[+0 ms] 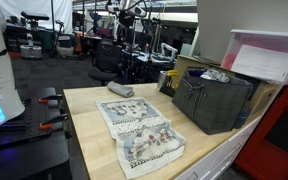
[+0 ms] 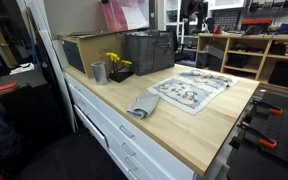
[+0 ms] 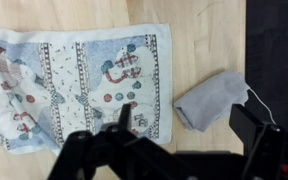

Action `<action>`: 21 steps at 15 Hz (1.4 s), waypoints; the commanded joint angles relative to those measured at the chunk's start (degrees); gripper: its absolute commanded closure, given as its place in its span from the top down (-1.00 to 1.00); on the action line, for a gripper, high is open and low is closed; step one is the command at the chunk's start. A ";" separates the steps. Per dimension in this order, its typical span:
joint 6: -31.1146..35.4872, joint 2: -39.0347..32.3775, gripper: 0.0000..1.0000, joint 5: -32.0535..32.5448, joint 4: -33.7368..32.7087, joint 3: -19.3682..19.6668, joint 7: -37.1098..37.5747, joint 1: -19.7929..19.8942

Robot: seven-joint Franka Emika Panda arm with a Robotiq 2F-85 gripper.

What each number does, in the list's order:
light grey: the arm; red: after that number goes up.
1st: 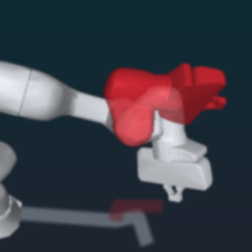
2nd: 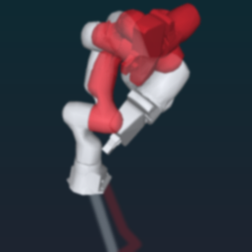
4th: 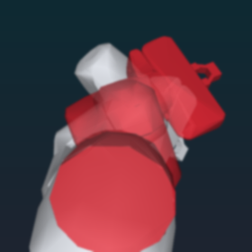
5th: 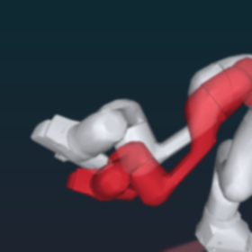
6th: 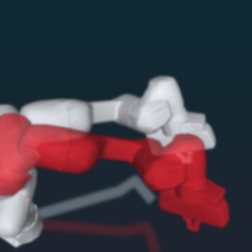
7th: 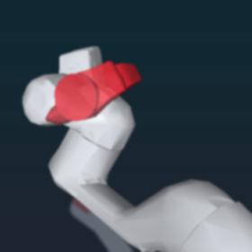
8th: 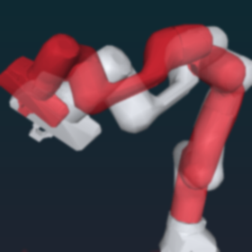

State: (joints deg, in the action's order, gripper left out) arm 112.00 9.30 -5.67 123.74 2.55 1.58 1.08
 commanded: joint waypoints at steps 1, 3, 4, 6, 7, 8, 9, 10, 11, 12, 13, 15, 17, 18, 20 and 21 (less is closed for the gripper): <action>4.36 -6.41 1.00 5.31 -1.69 -1.57 3.56 0.13; 5.92 -10.24 1.00 7.88 -2.13 -1.94 4.89 -0.19; 6.55 -12.10 1.00 8.79 -2.44 -2.12 5.25 -0.38; 7.04 -14.88 1.00 10.19 -3.14 -2.39 5.32 -0.81; 7.18 -16.21 1.00 10.80 -3.60 -2.50 5.24 -1.16; 7.50 -17.62 1.00 11.67 -3.95 -2.52 5.32 -1.52; 7.77 -18.78 1.00 12.35 -4.24 -2.47 5.28 -1.84; 8.81 -20.17 1.00 13.30 -4.35 -2.37 5.51 -2.16; 9.64 -21.01 1.00 14.03 -4.37 -2.33 5.22 -2.46; 11.03 -22.47 1.00 14.77 -4.54 -2.27 5.02 -2.73; 12.30 -23.78 1.00 15.55 -4.78 -2.20 4.99 -3.03; 14.26 -26.58 1.00 16.17 -5.61 -2.16 5.33 -3.58; 15.13 -29.20 1.00 14.96 -6.50 -2.41 4.88 -3.94; 15.37 -29.78 1.00 13.42 -6.53 -2.73 4.02 -3.76; 15.10 -29.11 1.00 13.80 -5.30 -2.40 3.64 -4.00; 15.10 -29.78 1.00 13.70 -5.52 -2.45 3.63 -4.08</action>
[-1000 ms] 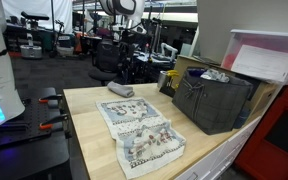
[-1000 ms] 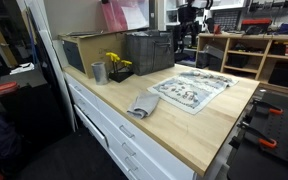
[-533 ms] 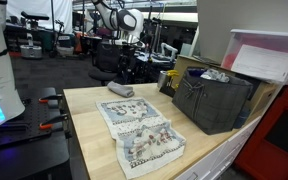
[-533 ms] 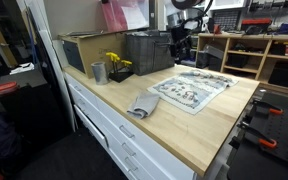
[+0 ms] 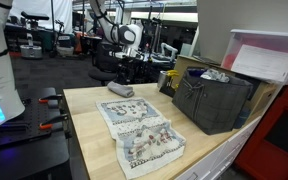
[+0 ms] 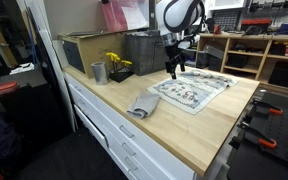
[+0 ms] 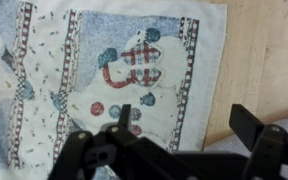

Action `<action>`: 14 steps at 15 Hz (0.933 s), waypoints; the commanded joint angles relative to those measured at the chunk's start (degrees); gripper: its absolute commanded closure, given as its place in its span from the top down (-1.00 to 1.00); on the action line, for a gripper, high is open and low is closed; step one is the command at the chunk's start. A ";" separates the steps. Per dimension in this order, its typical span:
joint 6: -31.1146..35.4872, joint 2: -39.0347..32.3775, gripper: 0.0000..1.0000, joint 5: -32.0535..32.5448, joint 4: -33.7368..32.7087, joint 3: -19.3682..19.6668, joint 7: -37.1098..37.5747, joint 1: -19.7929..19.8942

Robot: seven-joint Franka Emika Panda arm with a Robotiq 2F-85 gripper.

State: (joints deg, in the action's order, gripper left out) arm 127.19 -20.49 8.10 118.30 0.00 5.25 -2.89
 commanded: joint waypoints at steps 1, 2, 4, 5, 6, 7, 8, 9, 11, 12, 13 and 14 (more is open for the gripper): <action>-0.09 -0.23 1.00 -0.07 -0.07 0.11 -0.04 -0.15; -0.09 -0.24 1.00 -0.07 -0.08 0.11 -0.04 -0.15; 0.35 -0.50 1.00 -0.04 -0.36 0.46 0.72 -0.02; 1.61 -2.01 1.00 -0.75 -1.21 0.48 -0.05 0.60; 1.78 -3.53 1.00 -1.40 -2.18 0.49 -0.35 0.99; 2.61 -5.11 1.00 -3.21 -2.84 -0.04 -1.67 1.72; 3.11 -6.48 1.00 -4.42 -3.39 -0.40 -2.43 2.04; 3.64 -7.89 1.00 -5.52 -3.96 -0.68 -2.95 2.20; 5.28 -10.67 1.00 -6.85 -5.03 -1.24 -3.78 1.99; 5.69 -11.94 1.00 -7.30 -5.75 -1.60 -4.15 1.85; 5.97 -13.42 1.00 -7.27 -6.77 -1.80 -3.93 1.36; 5.92 -14.60 1.00 -7.43 -7.55 -2.13 -3.77 1.09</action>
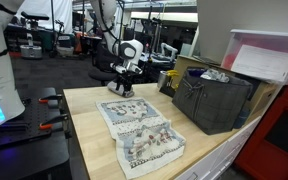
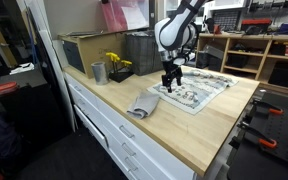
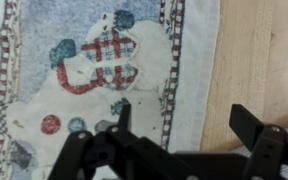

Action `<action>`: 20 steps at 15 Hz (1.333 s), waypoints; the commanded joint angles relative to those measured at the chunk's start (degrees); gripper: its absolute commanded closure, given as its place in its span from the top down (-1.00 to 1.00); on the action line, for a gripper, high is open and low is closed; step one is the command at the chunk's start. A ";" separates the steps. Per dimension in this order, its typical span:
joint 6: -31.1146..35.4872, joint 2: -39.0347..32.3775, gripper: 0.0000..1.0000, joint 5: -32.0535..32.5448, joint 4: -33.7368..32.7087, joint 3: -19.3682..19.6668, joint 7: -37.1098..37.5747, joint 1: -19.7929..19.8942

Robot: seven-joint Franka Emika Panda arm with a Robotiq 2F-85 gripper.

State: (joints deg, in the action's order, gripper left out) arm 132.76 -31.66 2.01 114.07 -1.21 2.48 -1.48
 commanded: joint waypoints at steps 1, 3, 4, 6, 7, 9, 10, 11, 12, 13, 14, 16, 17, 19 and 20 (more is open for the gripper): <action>0.19 -4.46 1.00 -1.06 -3.90 -1.06 -0.69 -0.81; 0.35 -5.40 1.00 -0.55 -3.66 -1.52 -0.69 -1.62; 0.11 -6.03 1.00 0.06 -3.84 -1.34 -0.15 -2.36; -0.80 -8.53 1.00 1.42 -5.34 -0.58 1.09 -4.21; -0.98 -9.60 1.00 1.89 -5.92 -0.19 1.76 -4.92; -0.85 -10.18 1.00 2.59 -5.62 0.61 2.86 -5.91; -0.70 -10.53 1.00 2.92 -5.48 1.04 3.57 -6.32; -0.48 -10.14 1.00 3.08 -4.80 1.34 4.02 -6.65; -0.52 -9.67 1.00 3.48 -4.16 1.80 4.80 -7.01; -0.50 -9.26 1.00 3.71 -3.46 2.21 5.38 -7.33; -0.42 -8.91 1.00 3.77 -2.91 2.46 5.73 -7.57; -0.37 -8.08 1.00 3.93 -1.69 3.07 7.14 -8.01; -0.22 -7.94 1.00 4.12 -1.10 3.63 7.97 -8.04; -0.22 -7.62 1.00 4.41 -0.22 4.59 9.29 -8.12; -0.18 -7.43 1.00 4.49 0.22 5.03 9.90 -8.05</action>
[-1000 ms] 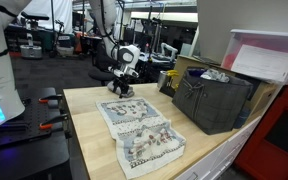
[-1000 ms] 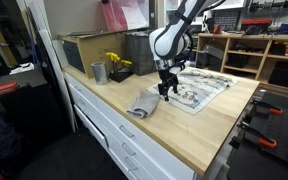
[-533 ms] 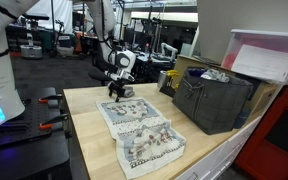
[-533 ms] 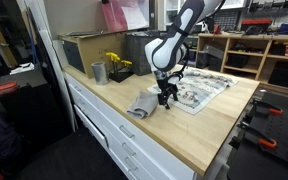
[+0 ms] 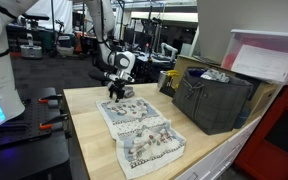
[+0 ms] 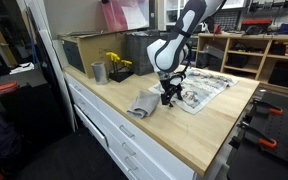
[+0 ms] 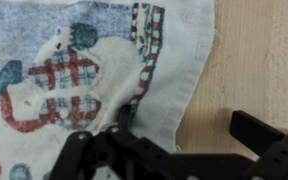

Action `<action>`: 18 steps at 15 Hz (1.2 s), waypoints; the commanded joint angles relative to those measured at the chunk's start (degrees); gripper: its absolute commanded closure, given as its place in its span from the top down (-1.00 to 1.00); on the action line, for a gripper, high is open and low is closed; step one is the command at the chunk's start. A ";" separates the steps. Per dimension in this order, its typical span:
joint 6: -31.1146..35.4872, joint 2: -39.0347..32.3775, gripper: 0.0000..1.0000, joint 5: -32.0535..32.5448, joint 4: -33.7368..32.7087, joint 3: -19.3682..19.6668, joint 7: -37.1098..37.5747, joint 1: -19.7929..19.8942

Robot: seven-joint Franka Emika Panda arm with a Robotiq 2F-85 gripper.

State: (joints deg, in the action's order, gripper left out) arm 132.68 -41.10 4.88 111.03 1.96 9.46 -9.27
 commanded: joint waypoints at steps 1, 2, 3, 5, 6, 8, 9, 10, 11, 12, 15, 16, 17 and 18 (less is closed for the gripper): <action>-0.08 2.13 1.00 1.71 3.53 2.21 3.14 -0.16; -0.07 2.19 1.00 1.80 3.70 2.54 3.72 -0.13; 0.00 2.39 1.00 1.65 3.83 2.61 3.68 0.04; 0.33 2.47 0.82 1.27 3.44 2.52 3.57 0.28; 0.54 2.37 0.45 1.18 3.12 2.32 3.20 0.43; 0.47 2.52 0.17 1.41 2.45 2.31 3.14 0.29; 0.47 2.69 0.00 1.64 2.16 2.31 3.11 0.13; 0.49 2.83 -0.14 1.74 2.04 2.30 3.14 0.06; 0.53 2.96 -0.32 1.83 1.97 2.26 3.12 -0.03; 0.55 3.07 -0.45 1.90 1.93 2.23 3.14 -0.10; 0.82 3.72 -0.89 1.91 2.34 2.11 3.22 -0.22; 0.87 4.08 -0.99 1.88 2.52 2.01 3.17 -0.20; 1.00 4.51 -1.00 1.68 2.77 1.82 2.94 -0.03; 1.05 5.03 -1.00 1.29 3.07 1.57 2.60 0.29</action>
State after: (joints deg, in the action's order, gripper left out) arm 132.84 -38.49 5.50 112.12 3.85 11.43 -9.54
